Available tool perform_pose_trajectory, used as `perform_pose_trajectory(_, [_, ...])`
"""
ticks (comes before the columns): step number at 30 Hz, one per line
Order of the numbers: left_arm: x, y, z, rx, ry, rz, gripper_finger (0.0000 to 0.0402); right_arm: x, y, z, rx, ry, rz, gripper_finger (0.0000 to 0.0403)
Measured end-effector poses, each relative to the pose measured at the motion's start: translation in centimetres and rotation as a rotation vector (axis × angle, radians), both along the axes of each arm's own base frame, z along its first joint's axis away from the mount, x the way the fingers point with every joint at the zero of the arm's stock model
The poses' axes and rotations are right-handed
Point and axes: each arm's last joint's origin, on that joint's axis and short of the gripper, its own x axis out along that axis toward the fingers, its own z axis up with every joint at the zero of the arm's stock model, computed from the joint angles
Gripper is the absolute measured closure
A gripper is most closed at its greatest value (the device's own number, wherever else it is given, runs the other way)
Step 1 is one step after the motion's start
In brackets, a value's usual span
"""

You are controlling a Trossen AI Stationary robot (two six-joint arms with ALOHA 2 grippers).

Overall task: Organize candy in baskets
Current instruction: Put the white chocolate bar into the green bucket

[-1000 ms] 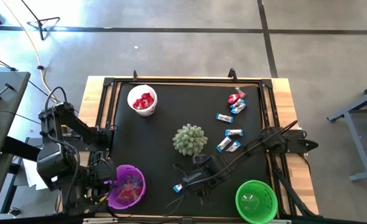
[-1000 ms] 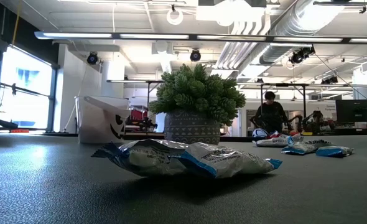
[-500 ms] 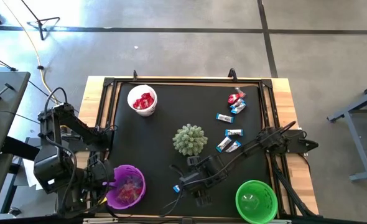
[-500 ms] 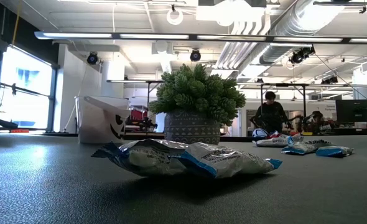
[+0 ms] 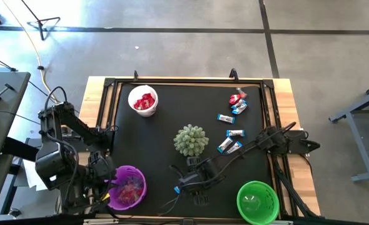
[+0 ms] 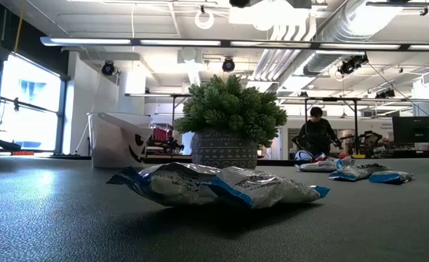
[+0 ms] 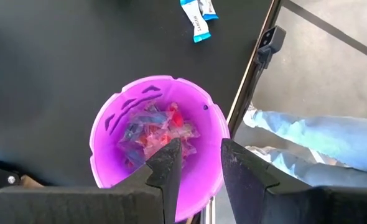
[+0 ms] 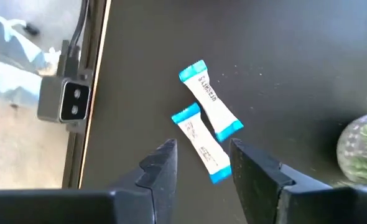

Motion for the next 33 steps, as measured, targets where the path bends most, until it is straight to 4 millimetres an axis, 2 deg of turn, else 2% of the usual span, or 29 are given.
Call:
perform_pose_trajectory(4, [-0.1,0.2,0.1,-0.008,0.009,0.018,0.0300,-0.6,-0.3,-0.2,0.069,-0.082,-0.045,0.0263])
perform_pose_trajectory(7, [0.2,0.5,0.0,-0.004,0.014,0.043,0.0300,-1.3,-0.6,-1.3,0.103,-0.085,-0.056,0.0263])
perform_pose_trajectory(15, [2.5,2.1,0.0,0.005,0.012,0.138,0.0300,-4.1,-2.0,-2.8,0.141,-0.088,-0.041,0.0263])
perform_pose_trajectory(20, [4.4,3.7,0.2,0.025,-0.010,0.184,0.0300,-6.7,-3.8,-3.4,0.168,-0.127,-0.049,0.0263])
perform_pose_trajectory(27, [7.8,7.2,0.8,0.029,-0.046,0.179,0.0300,-9.9,-7.2,-3.9,0.245,-0.176,-0.077,0.0263])
perform_pose_trajectory(33, [9.3,8.8,0.9,-0.005,-0.017,0.114,0.0300,-10.9,-9.2,-5.1,0.315,-0.226,-0.036,0.0263])
